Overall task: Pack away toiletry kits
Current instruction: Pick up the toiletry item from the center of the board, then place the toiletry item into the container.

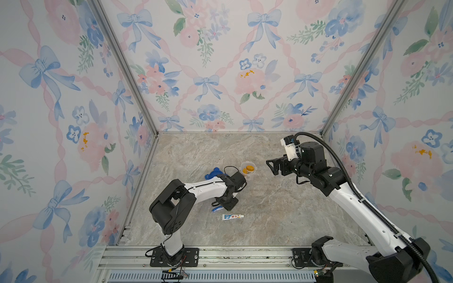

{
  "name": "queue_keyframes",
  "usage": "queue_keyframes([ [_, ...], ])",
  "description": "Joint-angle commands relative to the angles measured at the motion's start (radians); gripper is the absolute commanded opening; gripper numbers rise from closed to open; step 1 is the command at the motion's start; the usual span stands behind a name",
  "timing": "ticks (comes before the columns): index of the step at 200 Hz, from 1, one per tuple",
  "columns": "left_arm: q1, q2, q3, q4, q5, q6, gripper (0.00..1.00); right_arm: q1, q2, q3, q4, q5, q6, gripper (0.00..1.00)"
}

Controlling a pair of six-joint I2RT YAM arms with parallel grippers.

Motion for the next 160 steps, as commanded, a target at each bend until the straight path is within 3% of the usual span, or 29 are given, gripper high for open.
queue_keyframes([
  [1,-0.005,-0.003,-0.053,-0.003,-0.047,-0.009,0.38,-0.025,-0.017,-0.02,0.035,-0.005,0.013,0.97],
  [51,-0.002,-0.059,-0.07,0.017,-0.081,-0.039,0.18,-0.046,-0.013,-0.02,0.06,-0.038,0.03,0.97],
  [115,0.096,-0.328,0.086,0.015,-0.064,-0.088,0.11,-0.051,-0.011,-0.095,0.032,-0.041,0.031,0.97],
  [160,0.093,-0.479,0.101,0.276,-0.025,-0.047,0.08,-0.054,0.037,-0.117,0.074,-0.117,0.044,0.97],
])
